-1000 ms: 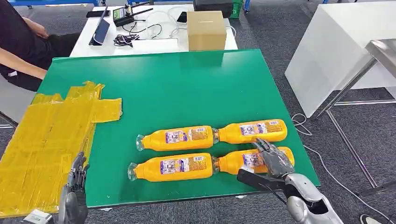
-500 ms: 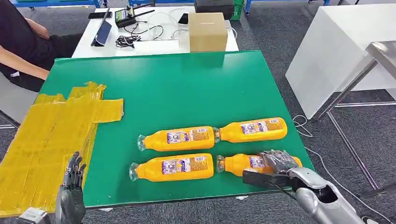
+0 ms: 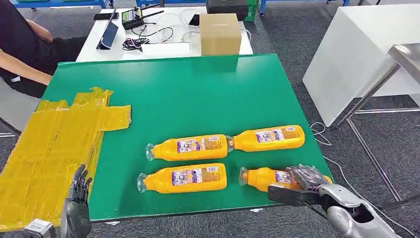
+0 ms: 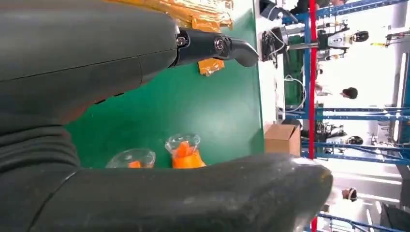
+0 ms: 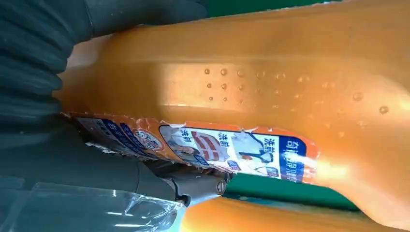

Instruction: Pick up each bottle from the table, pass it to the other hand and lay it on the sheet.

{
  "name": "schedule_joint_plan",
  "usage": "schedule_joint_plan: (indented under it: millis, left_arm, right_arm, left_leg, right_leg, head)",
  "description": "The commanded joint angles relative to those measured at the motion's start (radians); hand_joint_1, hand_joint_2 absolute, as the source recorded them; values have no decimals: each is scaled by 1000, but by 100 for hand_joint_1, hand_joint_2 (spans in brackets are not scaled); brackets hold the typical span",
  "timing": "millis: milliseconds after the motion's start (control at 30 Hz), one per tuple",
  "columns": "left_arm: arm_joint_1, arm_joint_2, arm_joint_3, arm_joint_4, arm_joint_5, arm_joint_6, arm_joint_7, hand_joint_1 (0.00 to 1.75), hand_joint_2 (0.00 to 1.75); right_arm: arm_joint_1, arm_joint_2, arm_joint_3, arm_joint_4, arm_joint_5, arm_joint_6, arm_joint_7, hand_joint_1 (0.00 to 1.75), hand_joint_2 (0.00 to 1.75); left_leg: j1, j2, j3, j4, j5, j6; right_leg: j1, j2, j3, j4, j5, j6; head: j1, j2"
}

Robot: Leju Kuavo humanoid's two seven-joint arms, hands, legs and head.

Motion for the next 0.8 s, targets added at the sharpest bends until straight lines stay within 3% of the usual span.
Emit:
schedule_joint_plan:
  millis: [33,67,167,233,367,567,800]
  left_arm:
    - [9,-17,42,18,52,-1,34,0,175]
    - [27,-35,61,-7,68,-8,37,0,175]
    - [67,-84,111,-73,79,-31,48,0,175]
    - [104,-84,93,-127,113,-2,58,0,175]
    - [130,-84,63,-170,174,-42,87,0,175]
    - [91,-73,25,-182,151,-86,81,0,175]
    - [95,-70,25,-182,153,-87,80,0,175]
  right_arm:
    - [136,226,-155,-107,-140,-290,-102,175,175]
    - [165,265,-181,-188,-122,-364,-142,175,175]
    - [220,361,-227,-368,-64,-500,-201,175,175]
    - [262,438,-252,-493,51,-653,-238,175,175]
    - [280,492,-156,-582,136,-798,-301,175,175]
    - [105,499,-79,-439,57,-739,-313,175,175]
    - [116,493,-85,-447,52,-740,-318,175,175]
  left_leg:
    - [2,0,0,-2,0,-2]
    - [2,1,0,-2,0,-2]
    - [2,3,-1,0,-1,-2]
    - [2,4,-4,1,-2,-3]
    - [3,1,-4,1,-2,-3]
    - [3,6,-5,-1,-2,-4]
    - [2,3,-3,-1,-1,-3]
  right_leg:
    - [2,0,3,-3,1,-1]
    - [2,1,10,-2,1,-1]
    - [2,3,8,0,0,-1]
    - [2,3,5,2,-1,-1]
    - [2,0,5,1,-2,-2]
    - [3,5,3,0,0,-2]
    - [2,2,1,0,-1,-2]
  head:
    - [0,0]
    - [0,0]
    - [0,0]
    - [-1,0]
    - [0,0]
    - [0,0]
    - [0,0]
